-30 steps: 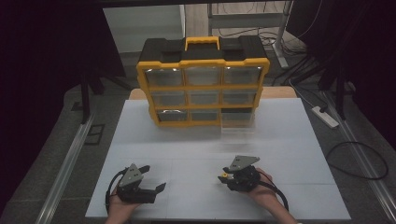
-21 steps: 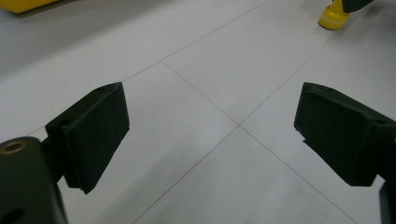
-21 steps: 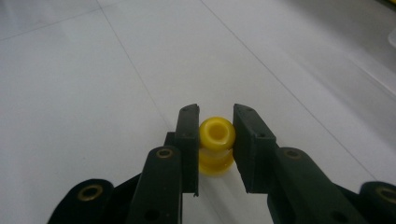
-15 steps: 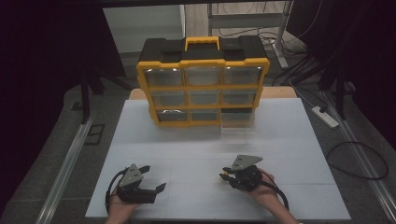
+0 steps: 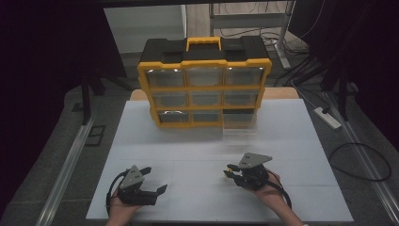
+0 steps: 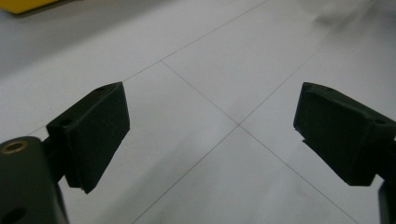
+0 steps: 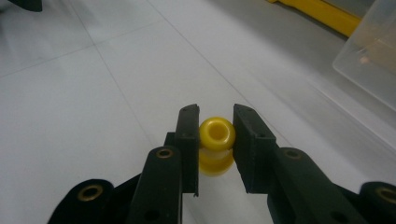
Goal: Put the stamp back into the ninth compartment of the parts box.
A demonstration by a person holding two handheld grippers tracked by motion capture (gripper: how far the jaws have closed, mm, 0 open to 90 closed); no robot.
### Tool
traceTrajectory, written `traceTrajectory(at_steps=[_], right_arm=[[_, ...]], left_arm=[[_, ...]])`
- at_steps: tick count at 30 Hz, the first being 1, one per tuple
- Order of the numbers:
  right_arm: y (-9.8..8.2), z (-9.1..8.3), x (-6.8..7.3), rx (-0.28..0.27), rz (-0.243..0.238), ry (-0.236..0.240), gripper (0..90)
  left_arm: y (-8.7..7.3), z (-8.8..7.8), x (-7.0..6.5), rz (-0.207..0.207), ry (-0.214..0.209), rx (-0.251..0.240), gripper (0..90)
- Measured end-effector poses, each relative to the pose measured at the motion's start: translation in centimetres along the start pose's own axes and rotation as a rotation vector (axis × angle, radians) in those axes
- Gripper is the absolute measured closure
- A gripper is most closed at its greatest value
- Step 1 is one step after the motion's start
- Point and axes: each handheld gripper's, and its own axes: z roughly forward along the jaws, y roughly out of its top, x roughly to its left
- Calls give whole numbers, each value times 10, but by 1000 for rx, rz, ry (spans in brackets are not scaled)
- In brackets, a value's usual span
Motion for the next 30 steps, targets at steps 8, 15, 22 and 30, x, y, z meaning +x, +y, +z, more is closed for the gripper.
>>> traceTrajectory(at_steps=[8,15,22,30], right_arm=[[6,-10,-4,-37,8,-14,730],[11,-13,-5,-54,4,-18,730],[17,-17,-7,-76,7,-30,730],[30,-20,-7,-108,8,-26,730]], left_arm=[[0,0,0,2,2,0,108],[0,0,0,3,-1,0,108],[0,0,0,4,-3,0,108],[0,0,0,5,-3,-1,108]])
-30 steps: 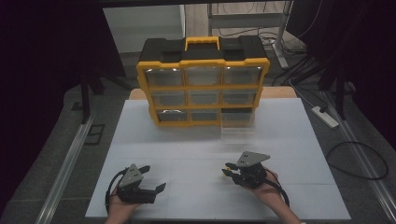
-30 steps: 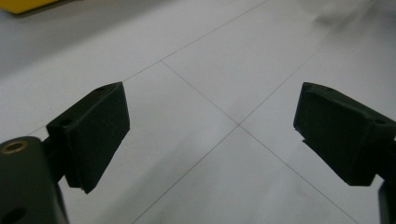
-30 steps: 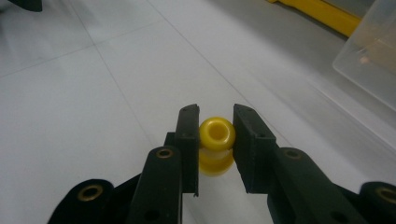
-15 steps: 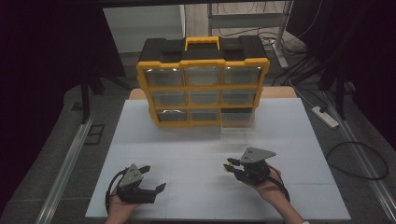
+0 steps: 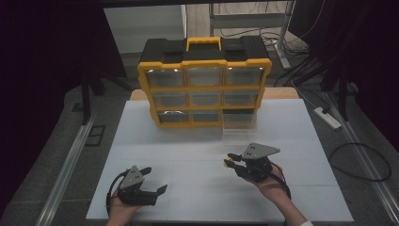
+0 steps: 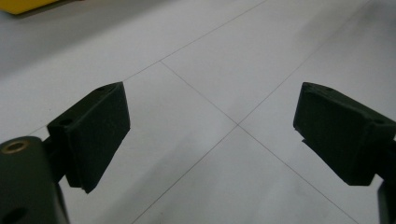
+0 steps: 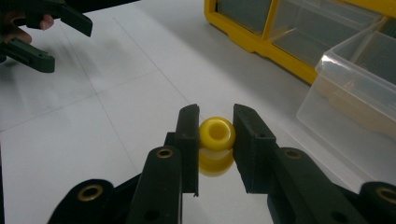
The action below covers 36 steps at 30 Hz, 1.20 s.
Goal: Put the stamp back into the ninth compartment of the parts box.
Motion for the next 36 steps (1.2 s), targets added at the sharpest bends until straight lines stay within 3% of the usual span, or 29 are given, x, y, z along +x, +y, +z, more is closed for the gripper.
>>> traceTrajectory(at_steps=[36], right_arm=[[27,-6,-12,-79,-2,-37,729]], left_arm=[[0,1,0,6,-3,4,112]])
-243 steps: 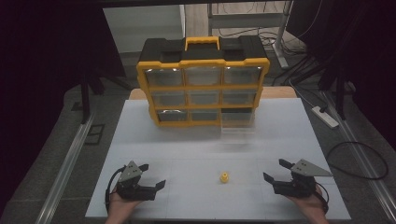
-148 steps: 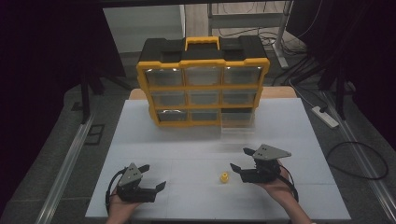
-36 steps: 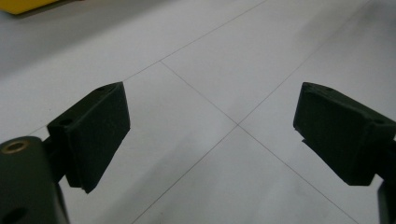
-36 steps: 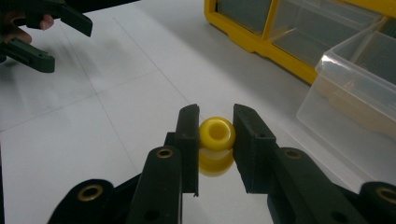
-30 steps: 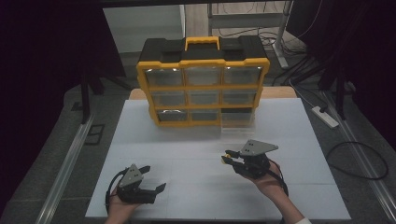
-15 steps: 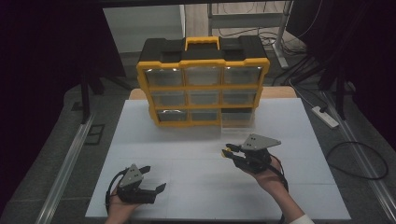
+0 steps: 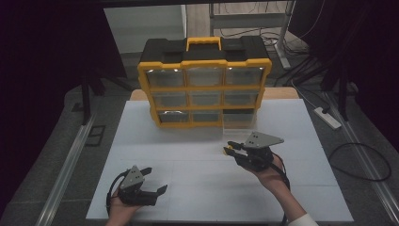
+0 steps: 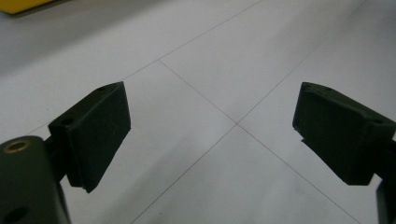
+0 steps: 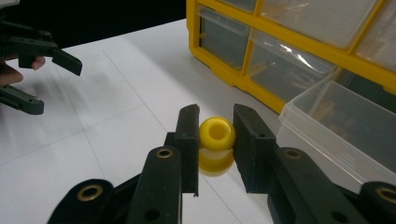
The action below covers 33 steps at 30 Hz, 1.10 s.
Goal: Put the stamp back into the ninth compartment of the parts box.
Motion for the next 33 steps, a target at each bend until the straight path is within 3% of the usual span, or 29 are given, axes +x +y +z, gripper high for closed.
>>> traceTrajectory(at_steps=[21,33], right_arm=[[14,-6,-12,-50,7,-17,729],[21,-10,-26,-86,29,-37,729]], left_arm=[[0,0,0,-1,-1,0,112],[0,-1,0,-3,-2,-1,113]])
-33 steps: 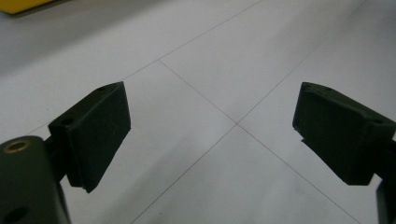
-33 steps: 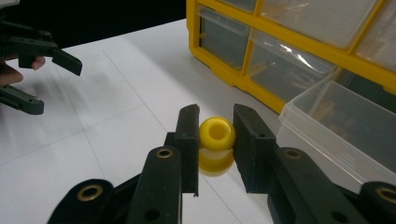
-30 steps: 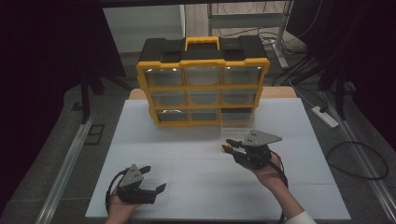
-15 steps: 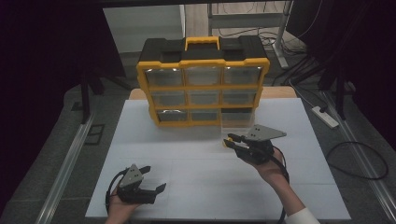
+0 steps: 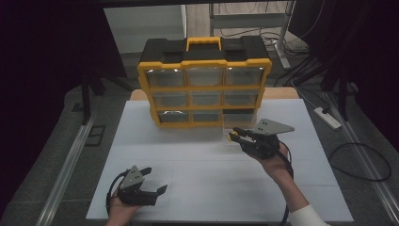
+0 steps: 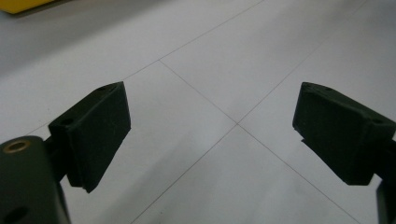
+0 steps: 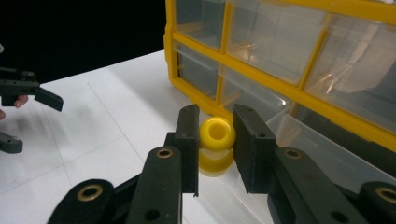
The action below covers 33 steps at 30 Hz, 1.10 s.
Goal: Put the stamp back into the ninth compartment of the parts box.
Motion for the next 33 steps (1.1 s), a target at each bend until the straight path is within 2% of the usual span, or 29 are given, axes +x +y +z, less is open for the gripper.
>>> traceTrajectory(at_steps=[14,23,33], right_arm=[[6,2,-15,-27,21,-19,729],[8,2,-30,-53,44,-47,729],[-6,14,-58,-15,110,-97,728]], left_arm=[[0,0,0,-1,-1,0,113],[0,0,0,1,1,2,115],[-1,0,0,-1,1,4,115]])
